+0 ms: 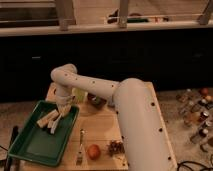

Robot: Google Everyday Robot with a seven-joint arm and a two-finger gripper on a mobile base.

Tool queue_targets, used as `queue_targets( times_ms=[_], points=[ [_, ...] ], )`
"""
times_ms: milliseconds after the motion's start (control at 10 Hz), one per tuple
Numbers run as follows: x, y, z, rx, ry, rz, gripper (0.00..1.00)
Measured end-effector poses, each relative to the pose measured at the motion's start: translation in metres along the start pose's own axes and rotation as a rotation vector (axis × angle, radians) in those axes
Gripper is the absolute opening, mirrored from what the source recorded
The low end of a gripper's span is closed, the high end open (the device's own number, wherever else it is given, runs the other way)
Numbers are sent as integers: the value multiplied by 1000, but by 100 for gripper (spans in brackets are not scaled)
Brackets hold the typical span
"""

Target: Wipe tray with brush

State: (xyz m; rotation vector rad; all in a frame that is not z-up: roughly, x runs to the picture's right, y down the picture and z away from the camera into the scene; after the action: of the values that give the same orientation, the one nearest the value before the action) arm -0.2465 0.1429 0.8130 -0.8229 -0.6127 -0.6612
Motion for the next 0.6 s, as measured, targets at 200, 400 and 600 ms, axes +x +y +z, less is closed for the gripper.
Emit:
queue_targets(
  times_ms=[200, 400, 600],
  points=[
    [-23, 4, 8, -11, -34, -62, 0],
    [-47, 4, 16, -29, -56, -117, 0],
    [-46, 12, 16, -48, -53, -108, 0]
  ],
)
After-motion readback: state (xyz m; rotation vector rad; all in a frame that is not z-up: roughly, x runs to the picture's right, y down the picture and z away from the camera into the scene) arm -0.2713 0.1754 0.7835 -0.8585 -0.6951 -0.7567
